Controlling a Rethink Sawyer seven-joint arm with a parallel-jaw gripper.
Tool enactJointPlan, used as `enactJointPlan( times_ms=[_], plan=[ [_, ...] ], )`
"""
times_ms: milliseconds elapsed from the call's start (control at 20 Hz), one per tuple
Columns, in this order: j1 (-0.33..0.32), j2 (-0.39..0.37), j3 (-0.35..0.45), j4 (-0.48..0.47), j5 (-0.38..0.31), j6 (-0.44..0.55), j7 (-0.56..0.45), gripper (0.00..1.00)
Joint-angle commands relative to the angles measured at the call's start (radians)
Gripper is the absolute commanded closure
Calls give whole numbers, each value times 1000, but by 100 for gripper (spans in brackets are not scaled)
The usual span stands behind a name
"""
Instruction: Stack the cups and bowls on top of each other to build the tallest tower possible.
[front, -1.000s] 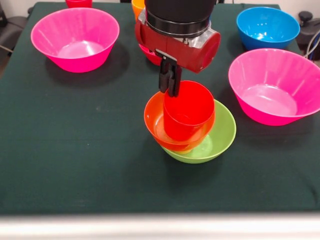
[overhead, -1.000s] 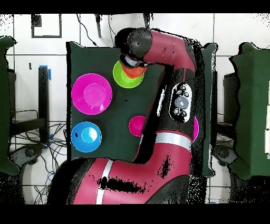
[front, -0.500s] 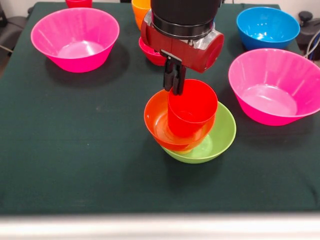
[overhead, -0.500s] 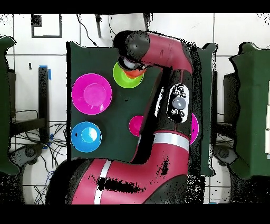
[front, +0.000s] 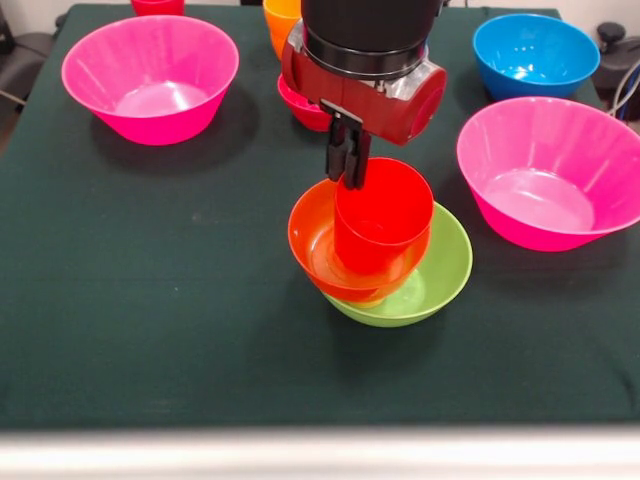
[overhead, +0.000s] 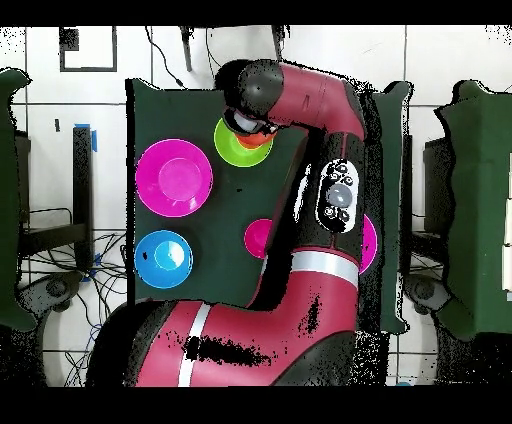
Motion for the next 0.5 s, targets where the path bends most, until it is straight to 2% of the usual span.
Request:
enactJointPlan(
  times_ms=[50, 250, 300, 500],
  plan=[
    [20, 11, 62, 96, -55, 9, -34, 100],
    [21, 14, 62, 88, -54, 27, -29, 100],
    [24, 16, 58, 81, -58, 36, -27, 0],
    [26, 23, 62, 64, -56, 67, -30, 0]
  ],
)
